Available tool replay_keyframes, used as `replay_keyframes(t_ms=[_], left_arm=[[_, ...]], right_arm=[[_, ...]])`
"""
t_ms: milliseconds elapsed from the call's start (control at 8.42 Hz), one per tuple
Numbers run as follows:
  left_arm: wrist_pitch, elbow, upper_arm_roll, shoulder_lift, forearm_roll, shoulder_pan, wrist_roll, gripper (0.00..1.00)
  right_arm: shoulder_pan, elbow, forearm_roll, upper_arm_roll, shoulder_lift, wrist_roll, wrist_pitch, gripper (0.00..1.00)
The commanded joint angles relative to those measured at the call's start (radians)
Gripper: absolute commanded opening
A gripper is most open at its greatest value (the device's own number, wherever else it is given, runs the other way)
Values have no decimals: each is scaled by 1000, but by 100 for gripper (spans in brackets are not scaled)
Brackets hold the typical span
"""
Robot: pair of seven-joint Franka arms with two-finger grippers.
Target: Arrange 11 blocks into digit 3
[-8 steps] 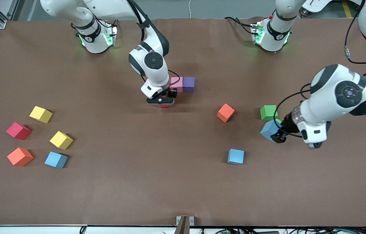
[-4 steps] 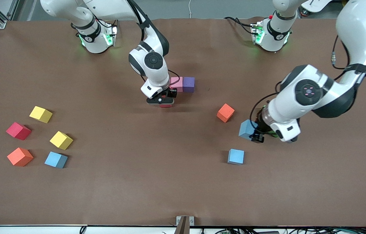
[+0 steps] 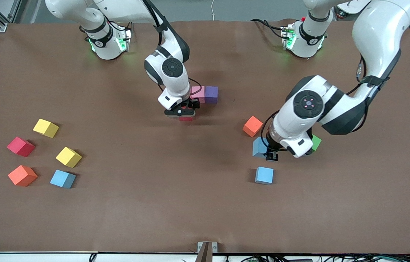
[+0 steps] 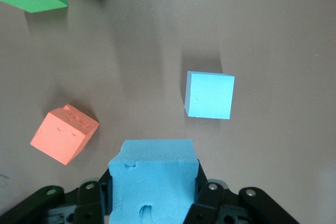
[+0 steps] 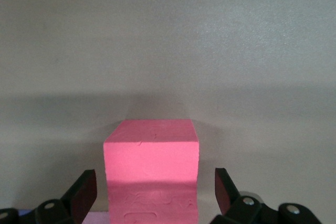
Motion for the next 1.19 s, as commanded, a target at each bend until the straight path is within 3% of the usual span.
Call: replay_keyframes(t_ms=[0, 238, 475, 713, 1069], left_arm=[[-17, 46, 66, 0, -18, -94, -46, 29], [-15, 58, 87, 0, -20, -110, -50, 29], [-15, 58, 87, 0, -20, -106, -47, 29], [-15, 56, 87, -2, -17, -104, -50, 29], [-15, 56, 87, -2, -15, -104, -48, 29]], right_arm=[[11, -24, 18, -4, -17, 0, 11, 99], [0, -19, 18, -6, -58, 44, -11, 100], [-61, 46, 18, -11, -128, 70, -140, 99], [-200, 149, 15, -12, -159, -18, -332, 99], [-447, 151, 3, -14, -173, -276, -348, 100]])
